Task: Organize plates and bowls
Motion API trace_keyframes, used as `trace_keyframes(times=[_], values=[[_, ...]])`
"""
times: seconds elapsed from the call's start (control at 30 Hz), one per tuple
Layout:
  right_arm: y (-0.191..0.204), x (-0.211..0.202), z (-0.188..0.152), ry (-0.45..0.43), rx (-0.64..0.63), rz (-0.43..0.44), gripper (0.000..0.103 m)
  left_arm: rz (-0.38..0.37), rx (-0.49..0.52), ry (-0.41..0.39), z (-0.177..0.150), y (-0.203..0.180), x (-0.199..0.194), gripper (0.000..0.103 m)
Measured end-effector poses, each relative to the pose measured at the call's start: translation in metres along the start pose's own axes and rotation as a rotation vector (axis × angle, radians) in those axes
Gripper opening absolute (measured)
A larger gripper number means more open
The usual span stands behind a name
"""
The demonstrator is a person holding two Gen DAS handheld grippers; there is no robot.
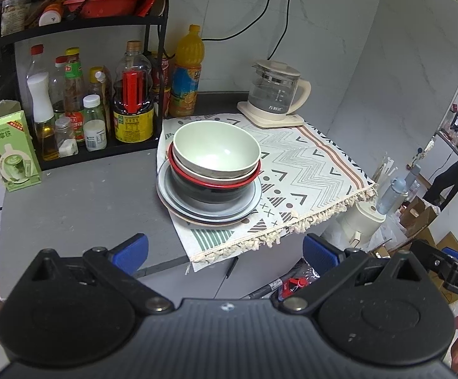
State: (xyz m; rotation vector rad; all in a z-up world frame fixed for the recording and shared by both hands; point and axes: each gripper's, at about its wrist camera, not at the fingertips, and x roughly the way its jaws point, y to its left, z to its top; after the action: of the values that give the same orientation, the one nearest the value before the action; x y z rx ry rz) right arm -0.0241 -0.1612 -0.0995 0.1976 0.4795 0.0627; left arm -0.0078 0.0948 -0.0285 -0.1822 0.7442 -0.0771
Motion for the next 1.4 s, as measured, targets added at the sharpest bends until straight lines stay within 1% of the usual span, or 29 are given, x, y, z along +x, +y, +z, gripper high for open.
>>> trace_keyframes(times=[0.37,0.67,1.2,1.4], values=[[0.0,0.002,-0.002,0.004,-0.006,0.005,0.103,0.016,-0.007,-0.001,-0.002,-0.001,-0.002,0.103],[0.0,0.001,-0.003,0.007,-0.01,0.001,0.103,0.015,-0.013,0.002,-0.003,-0.002,-0.002,0.103],[-0.007,-0.003,-0.007,0.013,-0.004,-0.01,0.103,0.02,0.012,0.008,-0.006,-0.009,-0.003,0.103],[-0.008,-0.005,-0.008,0.017,-0.003,-0.014,0.103,0.011,0.017,0.013,-0.006,-0.011,-0.003,0.103]])
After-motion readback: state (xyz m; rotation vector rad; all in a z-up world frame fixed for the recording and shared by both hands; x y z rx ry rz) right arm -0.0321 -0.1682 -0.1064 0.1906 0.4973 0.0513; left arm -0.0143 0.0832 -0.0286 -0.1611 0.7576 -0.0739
